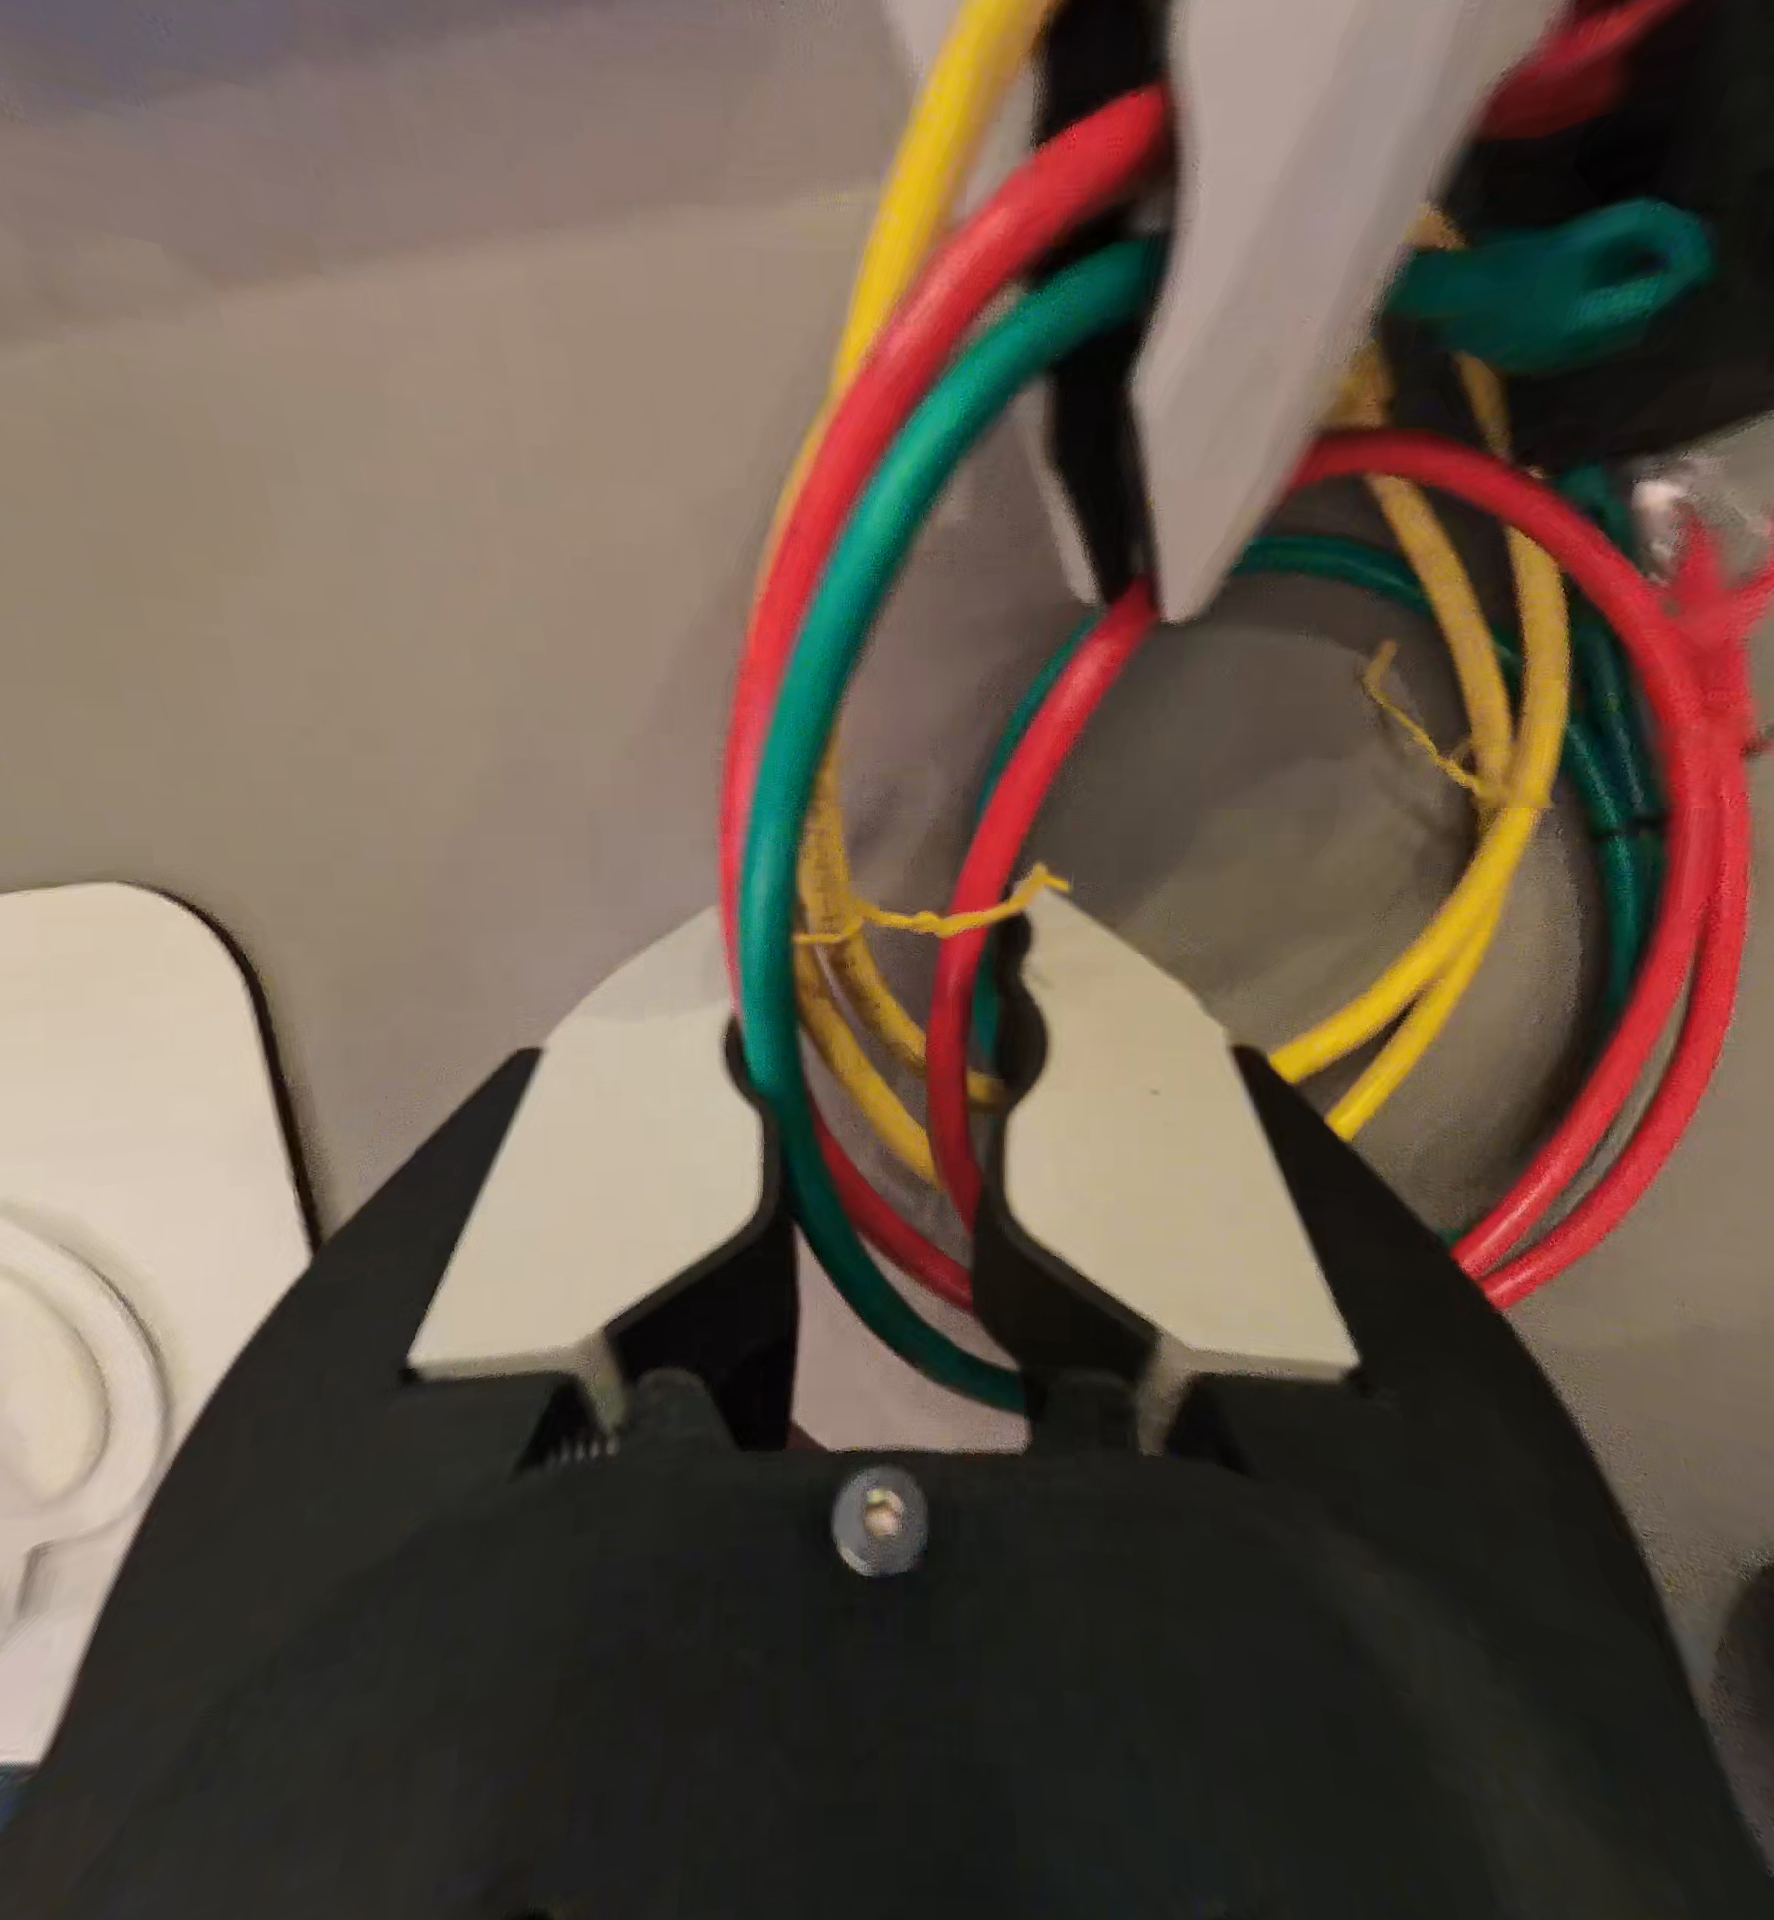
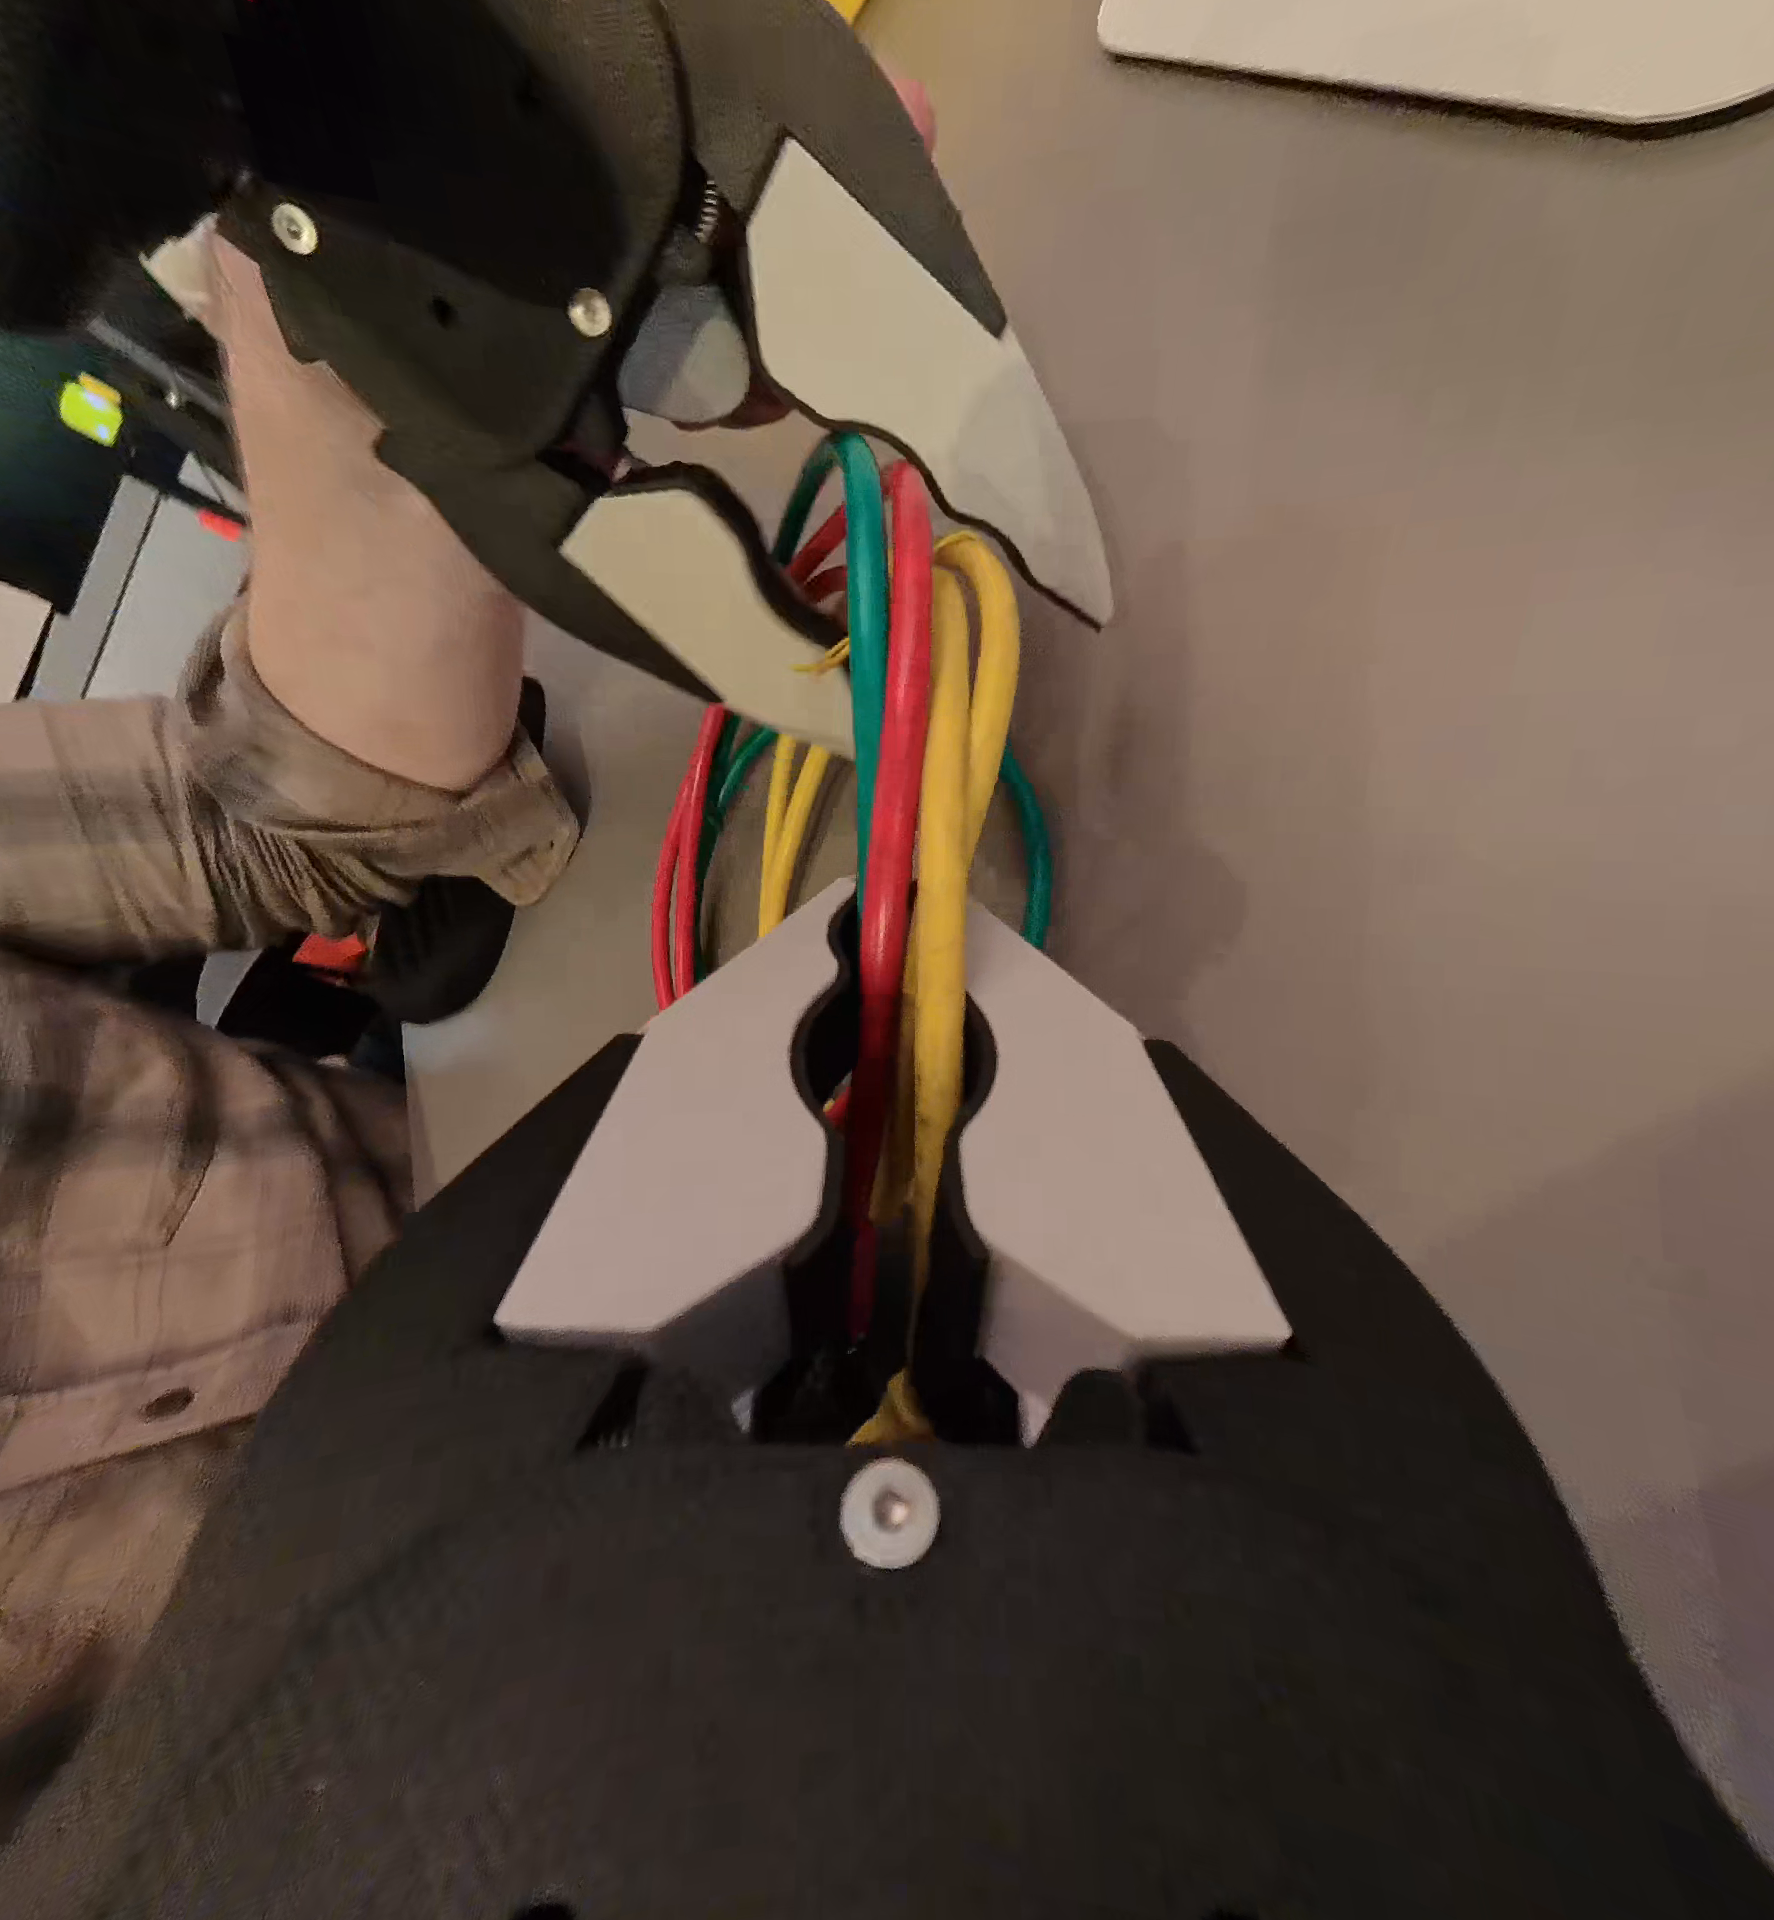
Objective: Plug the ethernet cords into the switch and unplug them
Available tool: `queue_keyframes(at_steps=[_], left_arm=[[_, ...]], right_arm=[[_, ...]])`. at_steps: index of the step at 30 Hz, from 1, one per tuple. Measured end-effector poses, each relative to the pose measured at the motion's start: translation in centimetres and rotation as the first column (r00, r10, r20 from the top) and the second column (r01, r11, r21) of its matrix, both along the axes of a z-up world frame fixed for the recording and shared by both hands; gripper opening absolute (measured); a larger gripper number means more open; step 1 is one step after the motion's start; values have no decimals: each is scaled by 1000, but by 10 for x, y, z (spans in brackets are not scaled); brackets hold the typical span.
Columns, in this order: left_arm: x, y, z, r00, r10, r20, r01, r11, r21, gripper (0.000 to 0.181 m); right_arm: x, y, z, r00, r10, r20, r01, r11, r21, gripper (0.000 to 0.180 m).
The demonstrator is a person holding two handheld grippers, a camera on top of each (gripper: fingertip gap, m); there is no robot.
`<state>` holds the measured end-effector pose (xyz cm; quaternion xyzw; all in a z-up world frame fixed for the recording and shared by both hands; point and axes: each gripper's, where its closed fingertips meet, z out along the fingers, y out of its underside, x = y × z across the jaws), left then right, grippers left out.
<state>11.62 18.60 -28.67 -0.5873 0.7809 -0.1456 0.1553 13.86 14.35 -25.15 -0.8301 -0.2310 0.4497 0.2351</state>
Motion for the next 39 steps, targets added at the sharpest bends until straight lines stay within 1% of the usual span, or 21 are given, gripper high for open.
queue_keyframes(at_steps=[2, 3, 4, 6, 8, 9, 11, 12, 13, 14, 16, 18, 20, 21, 24, 25, 29, 32, 34, 36, 39], left_arm=[[0, 6, -3, 1000, 16, -9, -16, 1000, 11, 22], [1, 9, -3, 1000, 24, -4, -24, 999, 35, 18], [2, 10, -3, 1000, 28, -6, -27, 999, 43, 17], [5, 10, -4, 1000, 14, 1, -14, 998, 58, 16], [6, 12, -6, 1000, 7, -6, -6, 996, 85, 15], [7, 12, -6, 1000, 4, -8, -3, 996, 92, 15], [6, 14, -9, 1000, 8, -19, -6, 995, 99, 15], [7, 14, -10, 1000, 7, -20, -5, 995, 97, 15], [8, 14, -12, 1000, 10, -23, -8, 996, 90, 15], [7, 14, -13, 999, 13, -30, -10, 996, 89, 15], [7, 15, -16, 999, 15, -37, -11, 996, 86, 15], [8, 15, -18, 999, 18, -44, -14, 997, 81, 15], [8, 15, -18, 999, 18, -43, -14, 997, 75, 15], [8, 15, -18, 999, 20, -41, -17, 997, 70, 15], [8, 14, -20, 999, 20, -43, -18, 998, 61, 15], [9, 13, -19, 999, 18, -35, -16, 998, 54, 15], [9, 14, -20, 999, 34, -30, -33, 999, 32, 15], [9, 14, -20, 999, 36, -18, -36, 999, 18, 17], [11, 14, -17, 999, 43, 15, -43, 999, -10, 26], [9, 11, -8, 997, 48, 52, -45, 997, -61, 45], [6, 7, 15, 989, 53, 141, -33, 990, -137, 58]], right_arm=[[-4, -2, -5, 1000, -25, -4, 25, 1000, -3, 6], [-3, -2, -8, 1000, -28, 13, 28, 1000, 4, 13], [0, -1, -10, 998, -39, 40, 39, 999, 16, 25], [5, 0, -7, 996, -51, 79, 49, 998, 26, 62], [16, -1, 0, 982, -41, 183, 21, 994, 112, 82], [21, -4, 5, 970, -22, 243, -19, 986, 163, 92], [30, -15, 17, 929, 25, 368, -129, 957, 261, 98], [34, -23, 20, 887, 54, 458, -212, 930, 302, 99], [36, -34, 23, 830, 90, 551, -318, 888, 333, 95], [35, -48, 24, 764, 127, 633, -431, 830, 354, 95], [31, -77, 18, 624, 196, 757, -615, 721, 320, 96], [32, -98, -1, 496, 241, 834, -711, 664, 231, 97], [42, -105, -20, 388, 231, 892, -746, 648, 157, 92], [45, -109, -28, 359, 244, 901, -751, 649, 123, 89], [42, -108, -42, 390, 239, 889, -738, 659, 146, 77], [44, -107, -46, 372, 236, 898, -741, 657, 134, 66], [45, -101, -48, 407, 237, 882, -718, 680, 148, 61], [46, -102, -48, 392, 253, 884, -728, 673, 130, 58], [46, -102, -48, 395, 262, 880, -727, 675, 125, 58], [45, -103, -48, 421, 265, 868, -716, 684, 138, 58], [42, -103, -47, 461, 243, 854, -702, 689, 182, 58]])
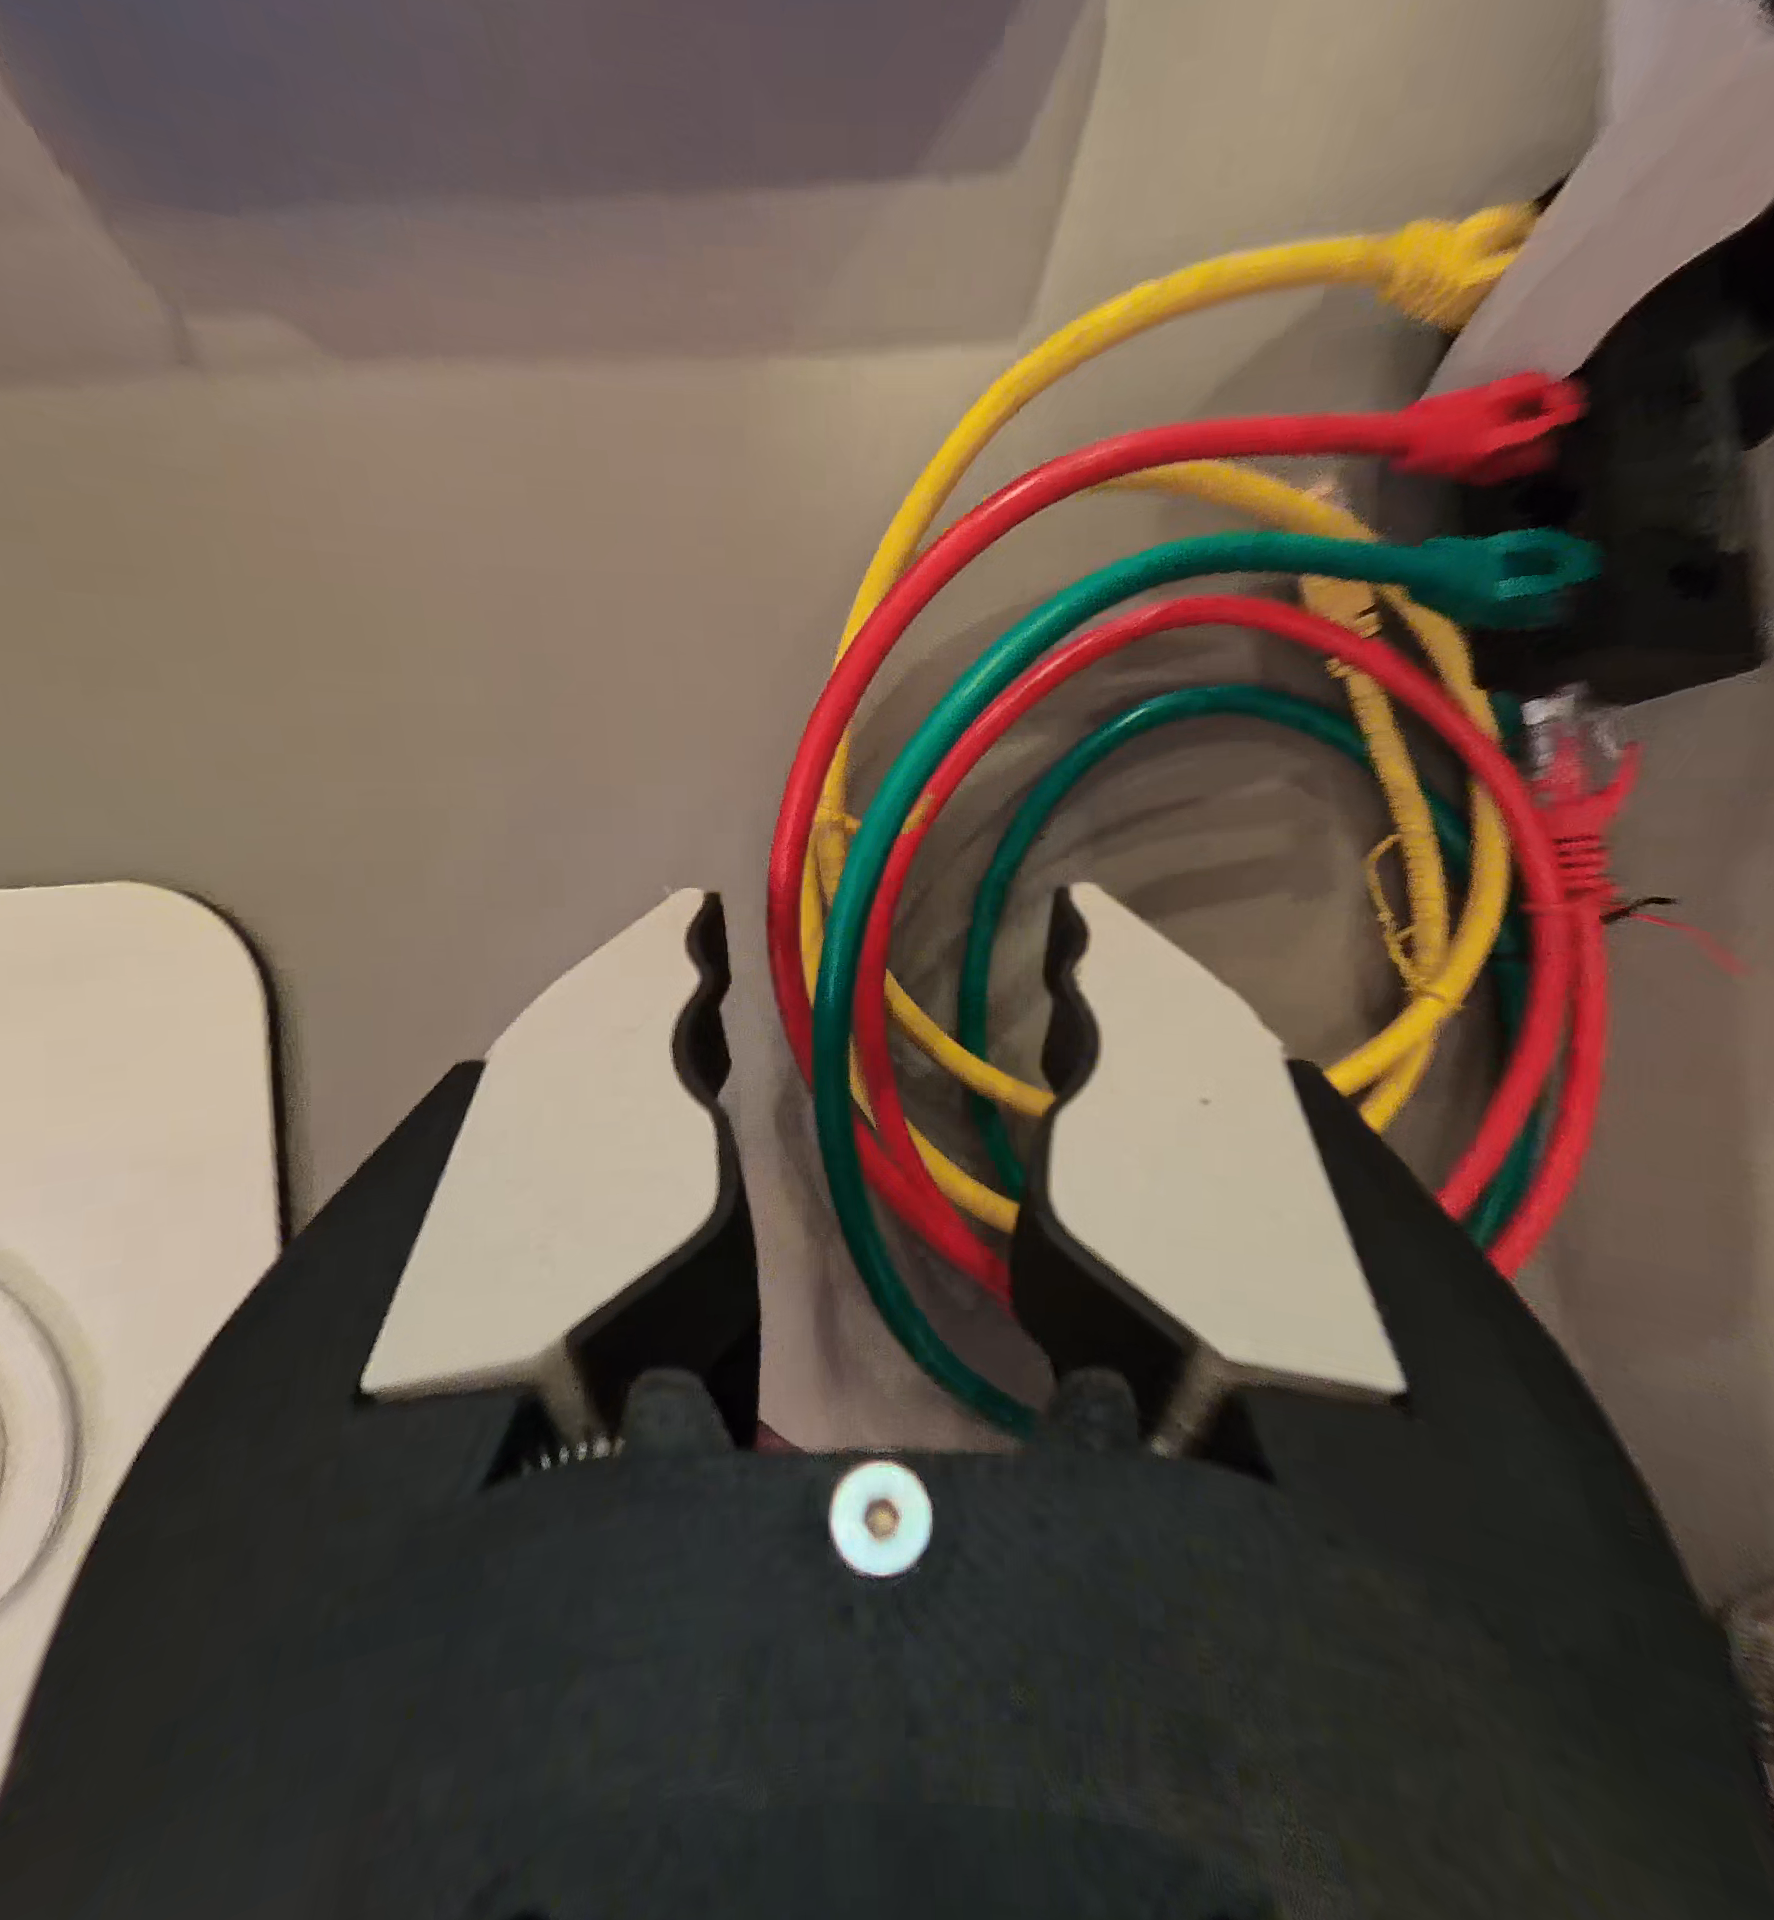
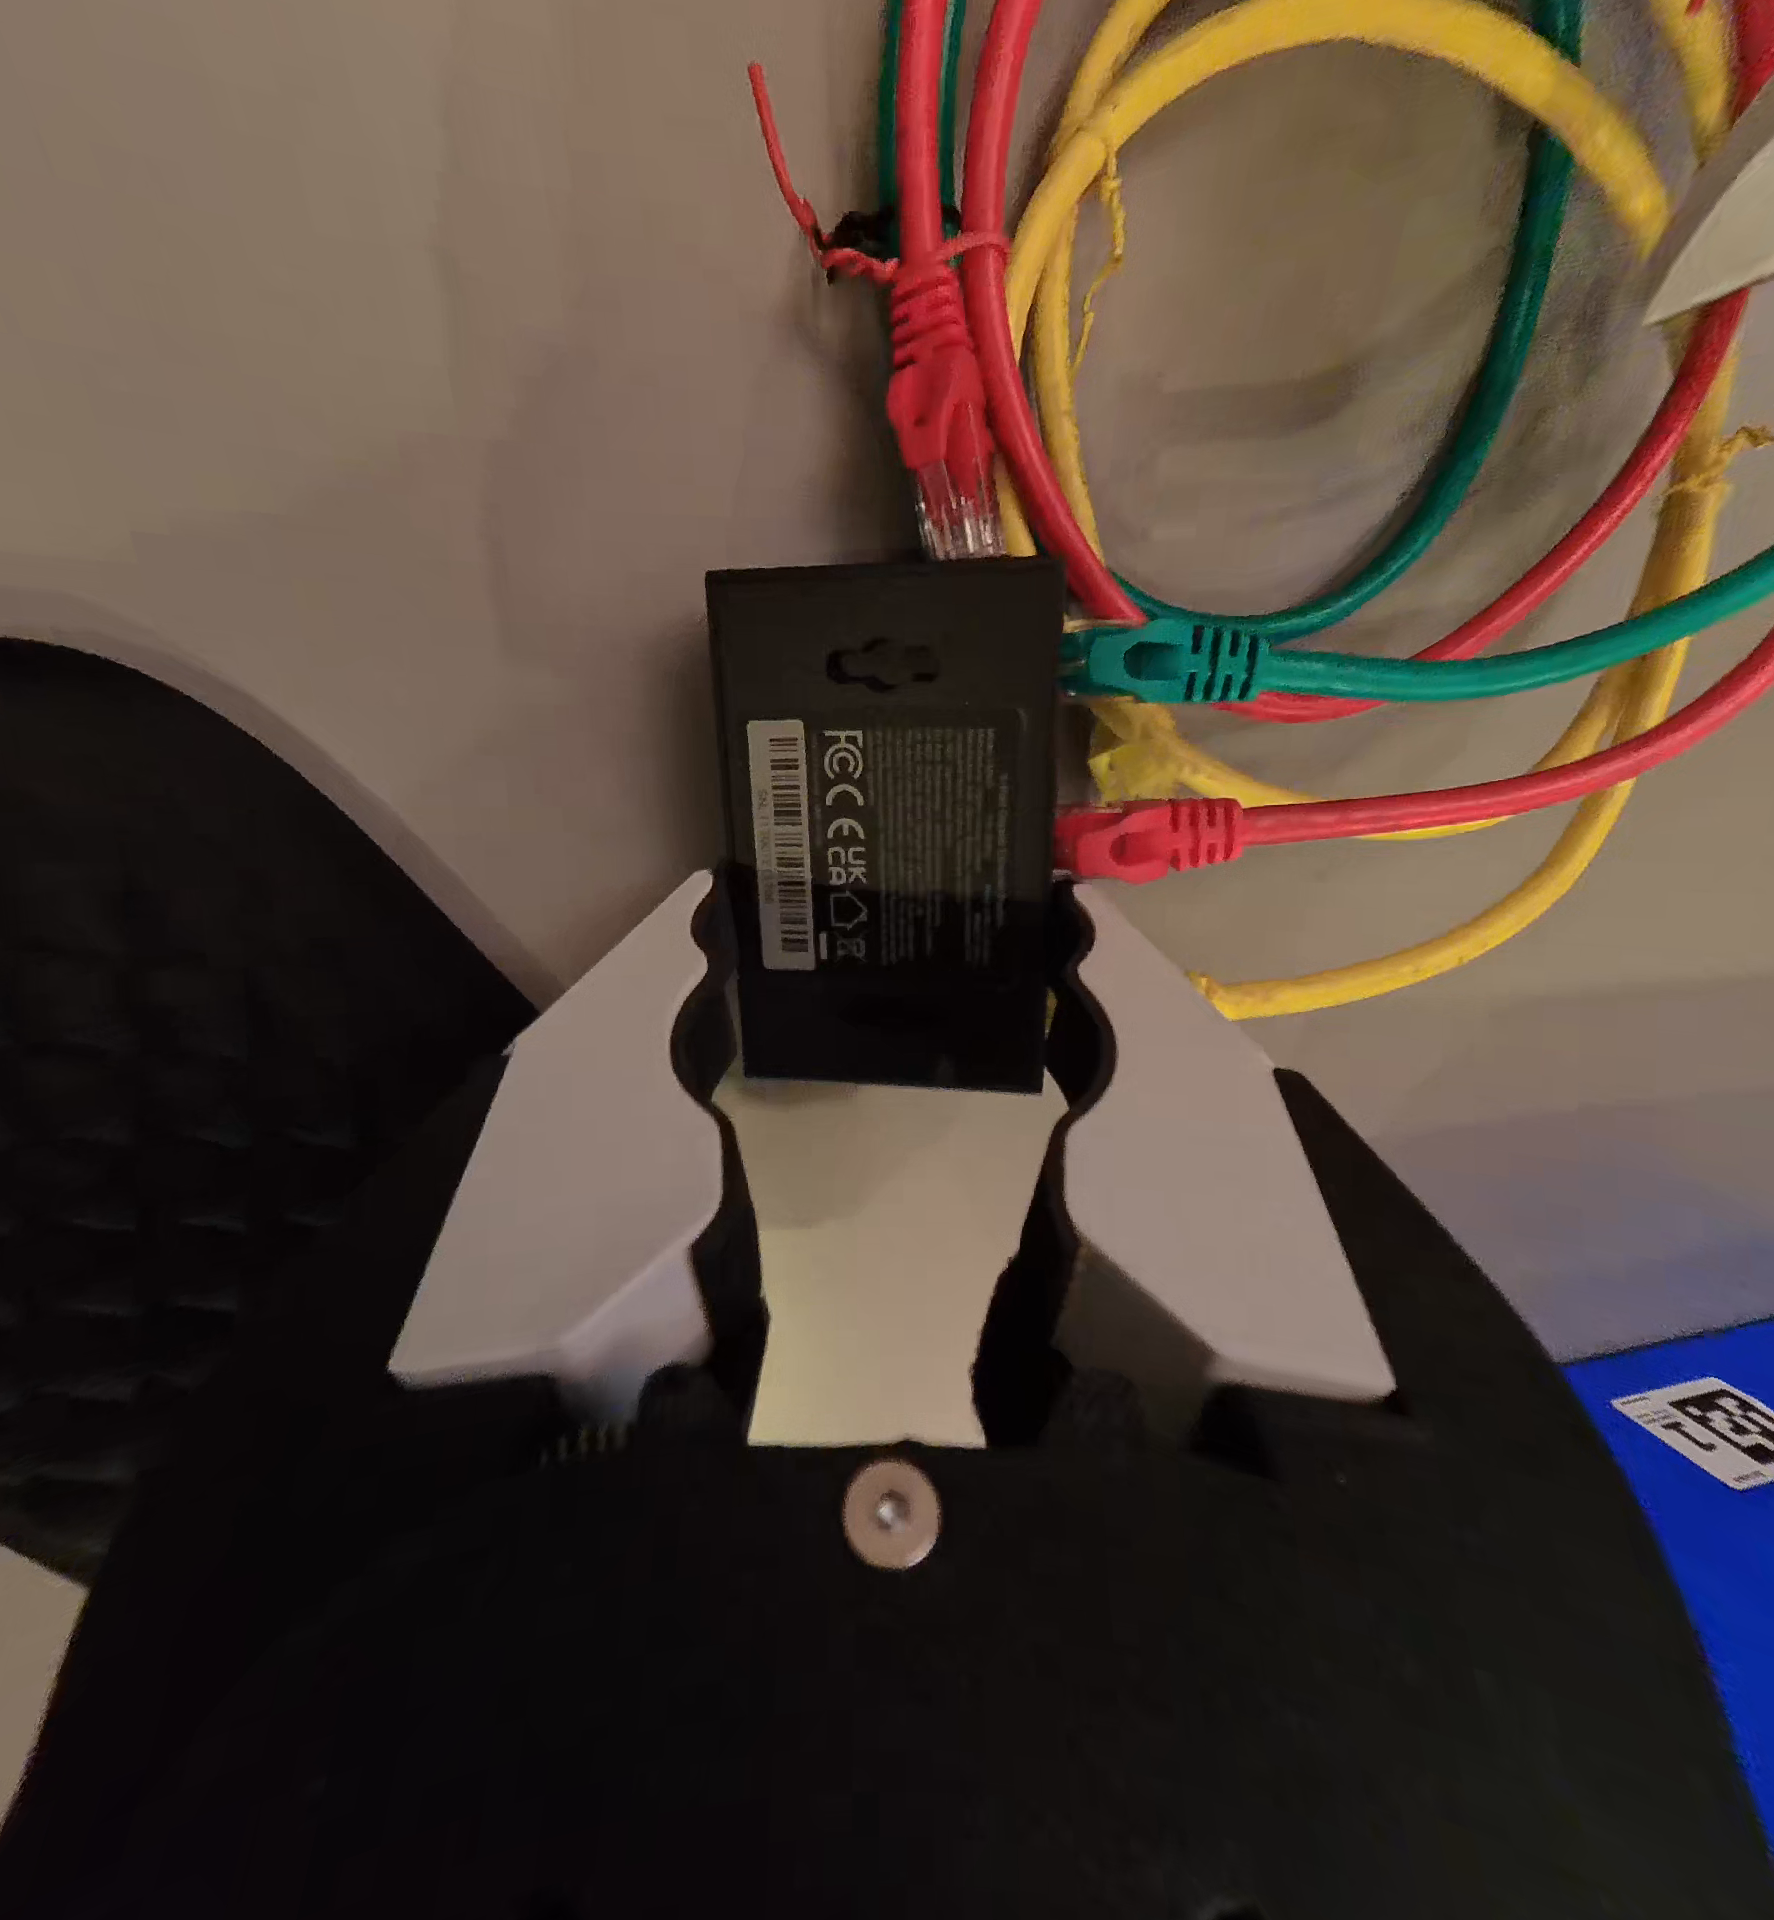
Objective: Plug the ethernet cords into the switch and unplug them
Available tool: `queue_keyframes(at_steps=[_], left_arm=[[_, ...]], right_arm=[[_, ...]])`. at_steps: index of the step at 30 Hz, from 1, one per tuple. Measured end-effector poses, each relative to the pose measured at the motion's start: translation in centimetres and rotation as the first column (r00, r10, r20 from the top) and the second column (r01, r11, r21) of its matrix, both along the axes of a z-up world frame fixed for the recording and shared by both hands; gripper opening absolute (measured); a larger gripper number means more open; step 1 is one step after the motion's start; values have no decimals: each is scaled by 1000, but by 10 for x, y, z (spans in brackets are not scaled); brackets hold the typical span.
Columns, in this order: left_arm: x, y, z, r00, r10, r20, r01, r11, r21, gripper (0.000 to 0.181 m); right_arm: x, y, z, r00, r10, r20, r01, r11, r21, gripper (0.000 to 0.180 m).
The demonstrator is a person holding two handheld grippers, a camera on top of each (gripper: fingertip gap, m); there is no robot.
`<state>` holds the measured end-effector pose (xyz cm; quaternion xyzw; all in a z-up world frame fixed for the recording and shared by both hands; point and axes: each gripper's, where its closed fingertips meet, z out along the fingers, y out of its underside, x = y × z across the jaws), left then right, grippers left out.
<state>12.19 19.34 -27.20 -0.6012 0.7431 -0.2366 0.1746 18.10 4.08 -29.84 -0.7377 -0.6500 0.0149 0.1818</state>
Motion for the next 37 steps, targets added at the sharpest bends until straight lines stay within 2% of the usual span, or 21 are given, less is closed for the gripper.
queue_keyframes(at_steps=[3, 6, 10, 16, 20, 22, 25, 28, 33, 37], left_arm=[[-11, 12, 16, 998, 47, 32, -48, 999, 11, 59], [-30, 19, 15, 997, 77, -13, -77, 997, 5, 58], [-61, 22, -4, 982, 96, -163, -98, 995, -9, 60], [-63, 26, -9, 978, 109, -180, -112, 994, -3, 59], [-66, 29, -4, 979, 120, -166, -122, 993, 1, 58], [-67, 30, -1, 980, 126, -157, -127, 992, 3, 58], [-68, 31, 2, 980, 132, -151, -131, 991, 11, 58], [-69, 32, 3, 979, 137, -148, -136, 991, 14, 58], [-72, 33, 6, 980, 142, -140, -142, 990, 9, 58], [-75, 33, 6, 980, 144, -136, -147, 989, -10, 58]], right_arm=[[-2, 3, 2, 1000, -6, -24, 7, 999, 37, 58], [-6, 5, 6, 998, -18, -52, 21, 999, 48, 58], [-15, 1, 4, 996, -50, -81, 49, 999, -7, 57], [-25, -11, 1, 995, -81, -63, 73, 990, -121, 58], [-30, -14, 15, 995, -64, -80, 55, 993, -105, 66], [-31, -12, 22, 992, -63, -106, 52, 994, -98, 77], [-38, -13, 27, 992, -30, -125, 18, 996, -93, 84], [-49, -12, 24, 994, 3, -106, -11, 997, -77, 81], [-45, -3, 2, 999, -23, 23, 25, 995, -97, 72], [-51, -5, -3, 1000, -22, -19, 19, 987, -161, 61]])
